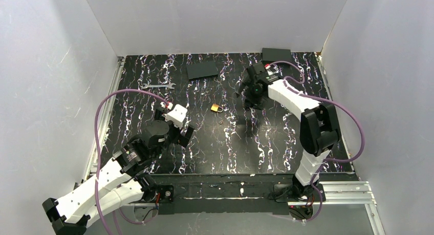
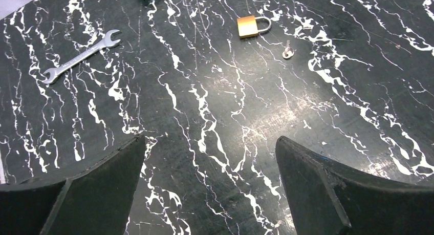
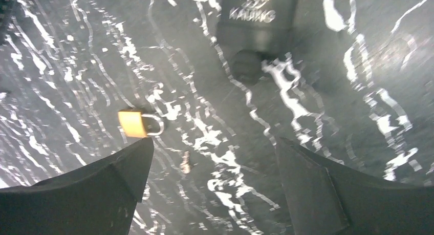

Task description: Unlock with the key

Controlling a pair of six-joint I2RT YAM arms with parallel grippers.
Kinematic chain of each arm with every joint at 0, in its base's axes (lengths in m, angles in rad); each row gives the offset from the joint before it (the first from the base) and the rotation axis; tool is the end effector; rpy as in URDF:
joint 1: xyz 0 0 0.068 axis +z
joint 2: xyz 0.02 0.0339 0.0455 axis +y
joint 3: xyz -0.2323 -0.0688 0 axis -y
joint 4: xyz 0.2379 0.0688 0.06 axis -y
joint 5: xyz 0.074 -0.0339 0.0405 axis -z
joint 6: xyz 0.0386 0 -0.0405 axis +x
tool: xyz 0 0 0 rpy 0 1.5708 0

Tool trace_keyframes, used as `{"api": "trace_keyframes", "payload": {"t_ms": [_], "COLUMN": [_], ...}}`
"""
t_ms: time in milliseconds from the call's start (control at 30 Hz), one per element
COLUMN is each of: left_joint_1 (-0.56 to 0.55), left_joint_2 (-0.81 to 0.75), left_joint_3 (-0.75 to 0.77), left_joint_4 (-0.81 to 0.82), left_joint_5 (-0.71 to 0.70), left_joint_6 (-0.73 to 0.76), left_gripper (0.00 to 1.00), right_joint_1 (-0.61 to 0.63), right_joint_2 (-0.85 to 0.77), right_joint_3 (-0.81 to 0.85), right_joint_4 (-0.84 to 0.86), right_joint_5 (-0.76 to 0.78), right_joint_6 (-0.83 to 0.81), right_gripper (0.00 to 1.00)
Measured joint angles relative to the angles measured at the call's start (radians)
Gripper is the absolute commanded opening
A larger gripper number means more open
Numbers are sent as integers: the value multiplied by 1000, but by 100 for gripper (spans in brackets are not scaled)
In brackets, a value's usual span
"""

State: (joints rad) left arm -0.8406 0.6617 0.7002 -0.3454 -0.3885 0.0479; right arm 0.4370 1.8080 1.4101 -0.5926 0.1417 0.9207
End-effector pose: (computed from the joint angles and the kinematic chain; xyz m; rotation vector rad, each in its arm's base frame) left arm 0.1288 -0.1219 0.2922 0.5513 1.7746 -0.1860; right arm 0.3454 0.1553 0.2086 0.6717 2.4945 0.3415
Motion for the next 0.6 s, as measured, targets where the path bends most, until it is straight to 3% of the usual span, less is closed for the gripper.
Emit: {"api": "trace_keyframes", "payload": {"t_ms": [100, 233, 300, 433, 600], "left_joint_1": [0, 0, 0, 0, 0], "left_joint_2": [0, 0, -8, -23, -40], "left_joint_3": [0, 0, 0, 0, 0], "left_joint_4": [0, -3, -9, -11, -11], "left_joint_5": [-22, -43, -64, -72, -75], "left_joint_6": [2, 2, 2, 2, 2], "left_gripper": [98, 98, 98, 98, 98], "right_joint_1": [82, 163, 208, 212, 222], "right_joint_2": [11, 100, 238, 359, 461], "right_joint_3": [68, 280, 514, 655, 631], "right_joint_4": [-68, -186, -309, -449, -489], "right_joint_5": [82, 190, 225, 222, 206], "right_joint_6": [148, 320, 460, 531, 652], "right_gripper": [98, 98, 98, 96, 89]}}
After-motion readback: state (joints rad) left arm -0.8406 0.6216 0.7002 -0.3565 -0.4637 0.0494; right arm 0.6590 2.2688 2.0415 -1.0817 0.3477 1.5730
